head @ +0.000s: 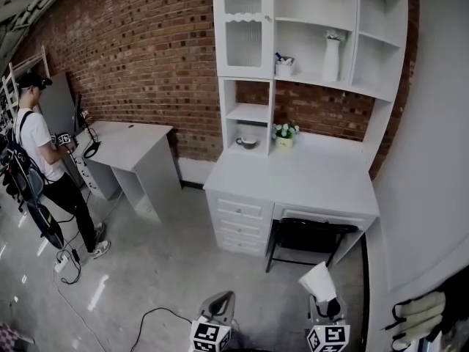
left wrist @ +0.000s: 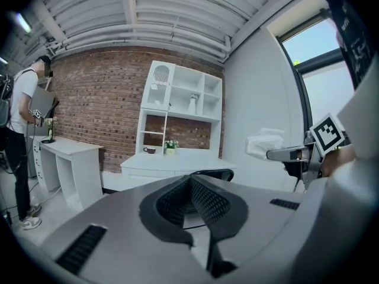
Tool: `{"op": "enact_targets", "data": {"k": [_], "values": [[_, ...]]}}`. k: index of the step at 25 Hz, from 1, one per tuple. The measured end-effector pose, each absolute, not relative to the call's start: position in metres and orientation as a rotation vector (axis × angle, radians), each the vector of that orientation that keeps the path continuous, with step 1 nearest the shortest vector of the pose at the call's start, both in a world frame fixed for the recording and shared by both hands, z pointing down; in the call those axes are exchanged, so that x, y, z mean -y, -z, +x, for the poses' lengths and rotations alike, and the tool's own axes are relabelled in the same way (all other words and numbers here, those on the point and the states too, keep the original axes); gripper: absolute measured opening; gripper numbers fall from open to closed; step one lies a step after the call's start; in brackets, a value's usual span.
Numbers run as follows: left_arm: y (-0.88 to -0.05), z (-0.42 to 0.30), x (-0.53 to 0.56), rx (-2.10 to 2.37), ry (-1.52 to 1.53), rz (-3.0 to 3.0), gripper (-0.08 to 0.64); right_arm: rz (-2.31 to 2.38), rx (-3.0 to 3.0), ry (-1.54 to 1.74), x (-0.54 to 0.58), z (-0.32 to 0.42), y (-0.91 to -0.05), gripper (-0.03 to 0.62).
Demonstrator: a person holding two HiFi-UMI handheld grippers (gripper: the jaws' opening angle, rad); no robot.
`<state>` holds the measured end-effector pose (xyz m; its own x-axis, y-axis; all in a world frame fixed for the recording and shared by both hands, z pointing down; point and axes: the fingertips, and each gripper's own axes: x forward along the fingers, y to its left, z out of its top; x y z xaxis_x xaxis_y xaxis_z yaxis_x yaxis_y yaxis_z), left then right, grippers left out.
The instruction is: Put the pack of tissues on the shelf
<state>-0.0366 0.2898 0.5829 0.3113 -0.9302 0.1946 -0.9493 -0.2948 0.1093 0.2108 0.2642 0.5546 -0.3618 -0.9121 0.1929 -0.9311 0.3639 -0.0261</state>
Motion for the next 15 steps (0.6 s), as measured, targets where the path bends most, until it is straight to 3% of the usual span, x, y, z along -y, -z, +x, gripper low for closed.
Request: {"op": "enact_targets", "data": {"k": [15], "values": [[-0.581, -0.067, -0.217, 1.659, -0.127, 2.418, 0.011, 1.79, 2.37, -0.233, -0.221, 0.187, -0.56, 0.209]]}}
